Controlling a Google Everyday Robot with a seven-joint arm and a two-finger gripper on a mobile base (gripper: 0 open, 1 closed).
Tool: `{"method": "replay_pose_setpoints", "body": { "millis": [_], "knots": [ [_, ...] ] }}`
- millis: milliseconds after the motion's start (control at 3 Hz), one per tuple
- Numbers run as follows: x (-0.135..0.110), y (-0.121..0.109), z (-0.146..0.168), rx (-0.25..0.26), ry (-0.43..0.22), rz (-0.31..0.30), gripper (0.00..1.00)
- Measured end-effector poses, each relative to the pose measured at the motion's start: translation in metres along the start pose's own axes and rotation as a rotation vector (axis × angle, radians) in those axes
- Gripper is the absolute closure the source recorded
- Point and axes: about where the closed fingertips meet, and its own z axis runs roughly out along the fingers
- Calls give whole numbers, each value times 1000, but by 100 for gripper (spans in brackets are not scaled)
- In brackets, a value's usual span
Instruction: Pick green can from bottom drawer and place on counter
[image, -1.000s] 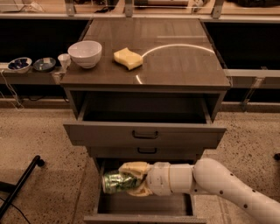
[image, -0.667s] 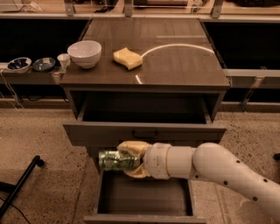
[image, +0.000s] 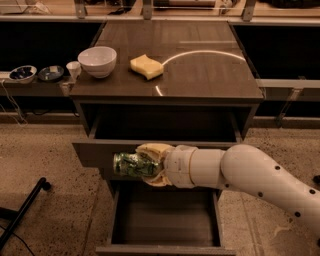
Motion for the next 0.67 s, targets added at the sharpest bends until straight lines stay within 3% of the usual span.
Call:
{"method": "replay_pose_setpoints", "body": {
  "millis": [333,667],
  "knots": [
    [2,-45,-12,-8,17,-25,100],
    [9,-125,-31,22,73,-62,100]
  ]
}}
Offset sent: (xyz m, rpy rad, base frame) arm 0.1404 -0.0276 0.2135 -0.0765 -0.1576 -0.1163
